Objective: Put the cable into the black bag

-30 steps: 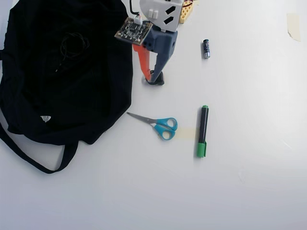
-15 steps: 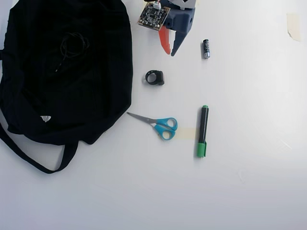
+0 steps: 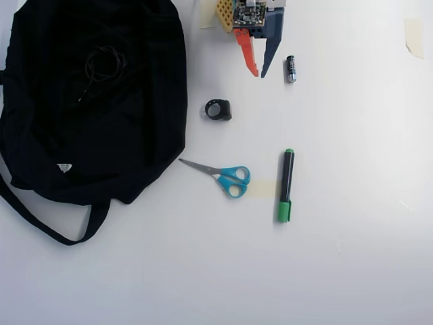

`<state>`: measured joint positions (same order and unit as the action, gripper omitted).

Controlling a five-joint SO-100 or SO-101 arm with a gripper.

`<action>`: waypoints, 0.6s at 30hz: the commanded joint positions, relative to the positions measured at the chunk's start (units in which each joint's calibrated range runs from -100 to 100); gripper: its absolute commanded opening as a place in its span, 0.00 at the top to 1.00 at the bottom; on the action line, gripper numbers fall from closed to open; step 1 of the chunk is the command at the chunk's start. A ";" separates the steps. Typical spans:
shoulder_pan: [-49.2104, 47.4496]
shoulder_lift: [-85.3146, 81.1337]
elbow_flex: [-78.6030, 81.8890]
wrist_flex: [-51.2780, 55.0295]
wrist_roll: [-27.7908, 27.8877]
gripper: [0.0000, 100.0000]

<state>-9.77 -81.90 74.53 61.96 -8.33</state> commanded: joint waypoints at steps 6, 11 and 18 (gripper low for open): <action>-0.62 -14.36 12.71 -0.37 3.03 0.98; -0.62 -15.36 17.57 3.07 3.08 0.98; -0.77 -15.44 21.52 8.33 3.08 0.97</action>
<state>-10.36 -97.09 94.42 68.14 -5.40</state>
